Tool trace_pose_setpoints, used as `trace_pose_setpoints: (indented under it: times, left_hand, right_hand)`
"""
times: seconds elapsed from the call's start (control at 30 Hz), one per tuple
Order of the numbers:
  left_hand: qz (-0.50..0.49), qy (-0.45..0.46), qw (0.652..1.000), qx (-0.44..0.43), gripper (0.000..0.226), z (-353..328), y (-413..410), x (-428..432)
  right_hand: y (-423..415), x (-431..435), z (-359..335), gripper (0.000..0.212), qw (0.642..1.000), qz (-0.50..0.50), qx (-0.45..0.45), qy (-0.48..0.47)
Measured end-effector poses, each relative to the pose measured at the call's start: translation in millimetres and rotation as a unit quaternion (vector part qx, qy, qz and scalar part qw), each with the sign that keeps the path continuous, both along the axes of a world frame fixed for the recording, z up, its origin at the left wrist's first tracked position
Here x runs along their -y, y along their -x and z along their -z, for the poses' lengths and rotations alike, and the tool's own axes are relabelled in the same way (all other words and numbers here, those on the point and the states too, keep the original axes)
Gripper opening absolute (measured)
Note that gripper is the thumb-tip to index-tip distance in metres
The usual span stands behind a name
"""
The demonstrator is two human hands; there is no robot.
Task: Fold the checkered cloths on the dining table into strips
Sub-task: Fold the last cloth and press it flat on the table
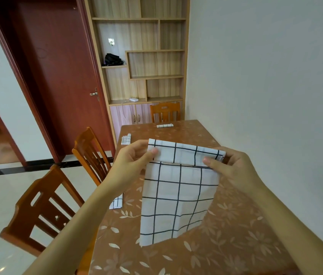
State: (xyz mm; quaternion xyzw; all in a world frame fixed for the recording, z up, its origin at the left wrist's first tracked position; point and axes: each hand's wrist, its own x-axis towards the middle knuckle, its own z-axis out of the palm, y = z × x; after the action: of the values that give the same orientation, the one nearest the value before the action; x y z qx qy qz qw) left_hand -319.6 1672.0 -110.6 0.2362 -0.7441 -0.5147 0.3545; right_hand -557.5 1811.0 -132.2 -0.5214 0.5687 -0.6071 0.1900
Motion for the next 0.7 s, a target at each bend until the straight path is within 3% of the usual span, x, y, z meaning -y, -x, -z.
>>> trace_pose_setpoints:
  times: [0.13, 0.2, 0.27, 0.37, 0.47, 0.53, 0.63, 0.7]
  left_hand:
    - [0.002, -0.122, 0.989, 0.08, 0.04, 0.5, 3.6, -2.4]
    - [0.035, -0.22, 0.973, 0.063, 0.049, -1.3, 2.0, -3.3]
    - [0.066, -0.247, 0.966, 0.05, 0.053, -2.2, 2.9, -0.3]
    - [0.074, -0.211, 0.975, 0.015, 0.028, 2.6, 1.0, 6.6]
    - [0.064, -0.159, 0.985, -0.002, 0.039, 5.8, -0.6, 7.1]
    - [0.054, -0.143, 0.988, -0.021, 0.038, 5.7, -1.7, 6.4]
    - [0.039, -0.115, 0.992, -0.034, 0.032, 3.8, -2.5, 5.9]
    - [0.025, -0.081, 0.996, -0.022, 0.027, 1.9, -1.4, 3.6]
  right_hand:
    - [-4.4, -1.2, -0.4, 0.022, 0.997, 0.028, -0.06, 0.05]
    - [-4.7, -2.3, -0.6, 0.027, 0.993, 0.007, -0.095, 0.076]
    - [-3.9, -2.9, 0.5, 0.038, 0.989, -0.007, -0.119, 0.086]
    - [-6.5, -4.2, 0.8, 0.048, 0.992, -0.008, -0.108, 0.072]
    - [-4.3, -6.6, 2.2, 0.039, 0.993, -0.023, -0.095, 0.059]
    - [3.2, -9.1, 2.6, 0.035, 0.996, -0.053, -0.077, 0.0]
    - [9.2, -8.2, 5.4, 0.063, 0.992, -0.066, -0.043, -0.095]
    - [9.9, -4.0, 7.9, 0.066, 0.992, -0.047, -0.01, -0.112]
